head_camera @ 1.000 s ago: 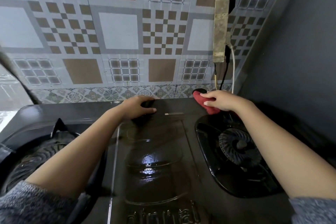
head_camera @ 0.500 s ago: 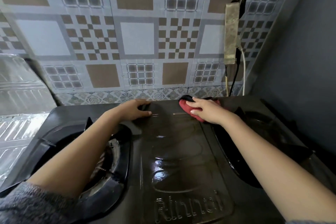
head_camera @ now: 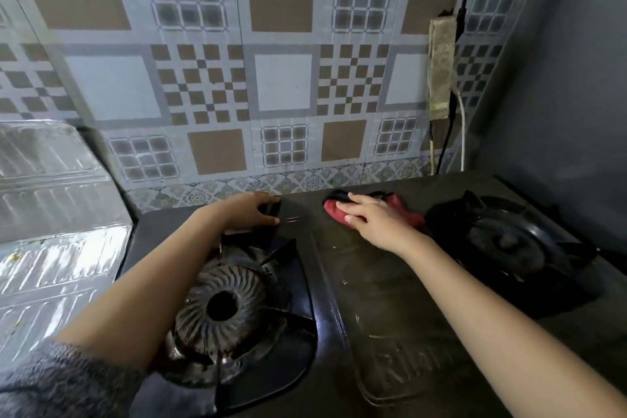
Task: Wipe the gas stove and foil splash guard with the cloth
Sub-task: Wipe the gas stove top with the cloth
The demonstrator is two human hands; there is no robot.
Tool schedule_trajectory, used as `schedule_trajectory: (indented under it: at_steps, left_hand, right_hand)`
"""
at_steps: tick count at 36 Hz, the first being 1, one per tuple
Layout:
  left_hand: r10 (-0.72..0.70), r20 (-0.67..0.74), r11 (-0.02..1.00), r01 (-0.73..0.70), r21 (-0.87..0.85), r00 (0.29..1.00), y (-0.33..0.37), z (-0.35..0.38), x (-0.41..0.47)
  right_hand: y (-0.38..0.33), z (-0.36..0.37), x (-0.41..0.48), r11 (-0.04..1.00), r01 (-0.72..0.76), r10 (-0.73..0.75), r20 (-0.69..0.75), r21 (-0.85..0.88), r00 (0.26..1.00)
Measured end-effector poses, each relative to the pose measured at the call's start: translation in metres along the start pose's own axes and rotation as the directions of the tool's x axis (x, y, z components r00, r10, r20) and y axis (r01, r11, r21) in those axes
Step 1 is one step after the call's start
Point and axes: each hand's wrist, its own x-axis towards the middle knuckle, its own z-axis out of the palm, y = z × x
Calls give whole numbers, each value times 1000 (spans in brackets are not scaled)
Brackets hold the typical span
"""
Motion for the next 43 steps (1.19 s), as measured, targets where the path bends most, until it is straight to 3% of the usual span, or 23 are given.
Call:
schedule_trajectory:
  at_steps: [8, 15, 22, 26, 30, 36, 43]
  left_hand:
    - [67, -62, 998, -67, 3, 996, -11, 7, -2]
    - [81, -67, 996, -80, 26, 994, -7, 4, 6]
    - [148, -44, 988, -146, 48, 988, 12, 7, 17]
    - [200, -2, 980, -200, -7, 980, 24, 10, 20]
    - [249, 24, 967, -247, -59, 968, 31, 14, 22]
    - [285, 36, 951, -278, -135, 958, 27, 19, 23]
    - [323, 26, 940, -317, -124, 946, 22, 21, 25]
  right_hand:
    - [-32, 24, -10, 985, 155, -158, -31, -80, 987]
    - [-11, 14, -39, 941, 326, -321, 61, -87, 945]
    - [20, -6, -44, 981, 109, -101, 58, -161, 993]
    - [27, -11, -34, 995, -51, 53, 24, -81, 998]
    - [27, -6, -29, 980, -195, 196, -44, 22, 980]
    - [19, 10, -38, 935, -354, 350, -149, -5, 925]
    - [-12, 28, -41, 913, -395, 367, -221, -99, 903]
